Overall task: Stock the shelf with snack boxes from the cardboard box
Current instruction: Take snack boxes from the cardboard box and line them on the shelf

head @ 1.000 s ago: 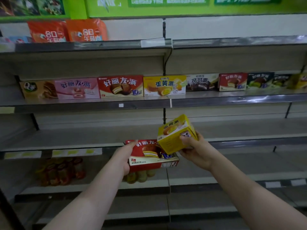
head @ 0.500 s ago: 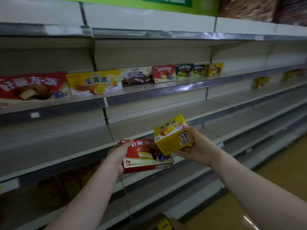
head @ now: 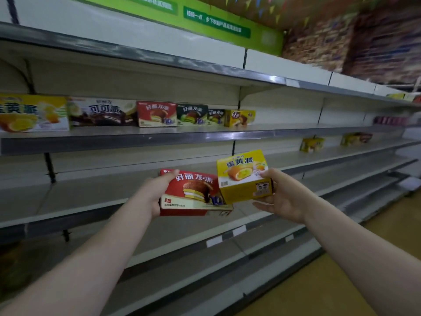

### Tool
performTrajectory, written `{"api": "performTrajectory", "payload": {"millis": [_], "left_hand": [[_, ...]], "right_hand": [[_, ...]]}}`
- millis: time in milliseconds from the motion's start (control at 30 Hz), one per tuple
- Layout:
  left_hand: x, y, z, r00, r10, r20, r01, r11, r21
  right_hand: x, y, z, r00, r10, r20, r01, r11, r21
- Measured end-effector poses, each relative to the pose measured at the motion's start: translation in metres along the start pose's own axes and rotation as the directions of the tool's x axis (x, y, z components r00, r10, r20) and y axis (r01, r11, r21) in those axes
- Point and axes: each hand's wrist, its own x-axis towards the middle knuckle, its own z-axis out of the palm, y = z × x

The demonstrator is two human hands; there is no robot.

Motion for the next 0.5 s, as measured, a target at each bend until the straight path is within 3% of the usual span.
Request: {"api": "performTrajectory", "payload": {"millis": [233,500], "left_hand": [[0.046,0.081,0.077,0.987,0.154,-0.055,-0.15,0.986,0.067],[0.152,0.137,0.128,0.956,0.269,-0.114,-0.264,0.963,0.062]], "right_hand": [[0.073,-0.071,-0.059,0.993,-0.104,0.058,0.106,0.994,-0.034],[0.207,-0.115,-0.096,0.987,-0.126,0.095,0.116,0.988,0.101]]}}
